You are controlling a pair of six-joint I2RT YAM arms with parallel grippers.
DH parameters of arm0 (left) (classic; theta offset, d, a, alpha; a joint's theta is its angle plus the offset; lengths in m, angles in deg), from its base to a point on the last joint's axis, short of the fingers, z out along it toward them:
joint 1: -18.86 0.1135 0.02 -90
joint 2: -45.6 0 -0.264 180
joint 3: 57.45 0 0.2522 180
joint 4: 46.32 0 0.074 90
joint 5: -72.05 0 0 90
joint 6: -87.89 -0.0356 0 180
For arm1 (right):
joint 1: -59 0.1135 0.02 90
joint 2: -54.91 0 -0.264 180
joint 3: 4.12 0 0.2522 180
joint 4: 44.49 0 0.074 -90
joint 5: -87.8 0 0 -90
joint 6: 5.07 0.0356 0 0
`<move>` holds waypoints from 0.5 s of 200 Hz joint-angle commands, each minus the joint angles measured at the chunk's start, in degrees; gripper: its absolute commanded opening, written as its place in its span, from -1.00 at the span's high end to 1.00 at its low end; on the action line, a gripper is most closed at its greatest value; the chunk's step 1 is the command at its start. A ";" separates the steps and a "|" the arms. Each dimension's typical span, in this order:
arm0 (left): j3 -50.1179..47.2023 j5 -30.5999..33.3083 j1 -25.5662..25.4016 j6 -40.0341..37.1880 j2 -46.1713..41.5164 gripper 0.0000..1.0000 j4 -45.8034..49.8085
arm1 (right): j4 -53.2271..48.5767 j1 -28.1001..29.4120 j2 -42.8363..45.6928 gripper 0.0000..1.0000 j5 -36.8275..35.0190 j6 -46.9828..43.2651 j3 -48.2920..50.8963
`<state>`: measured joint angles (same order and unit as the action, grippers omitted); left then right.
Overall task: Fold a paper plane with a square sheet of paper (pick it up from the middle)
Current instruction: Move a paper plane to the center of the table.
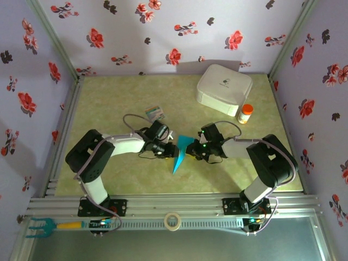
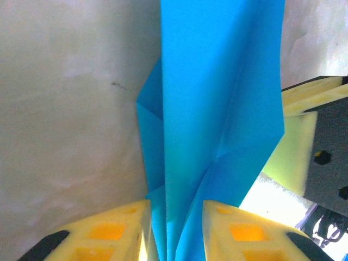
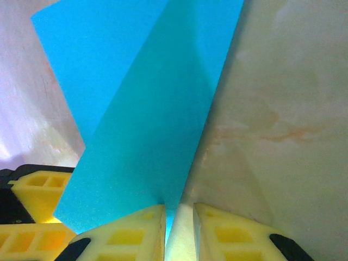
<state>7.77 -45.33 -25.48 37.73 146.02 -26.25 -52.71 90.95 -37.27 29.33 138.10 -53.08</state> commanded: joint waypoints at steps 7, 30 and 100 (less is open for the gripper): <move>2.45 2.35 -1.18 -1.96 0.69 0.39 3.89 | 1.40 0.58 -1.21 0.58 0.76 0.32 -0.97; 2.33 4.83 -2.11 -1.90 0.65 0.33 4.59 | 1.39 0.62 -1.23 0.58 0.70 0.26 -0.91; 3.63 8.43 -3.21 -3.27 -0.54 0.21 7.31 | 1.71 0.71 -1.31 0.59 0.68 0.38 -0.59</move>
<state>10.16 -39.03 -28.41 36.05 146.05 -20.83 -52.43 90.95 -37.46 29.55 138.10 -53.08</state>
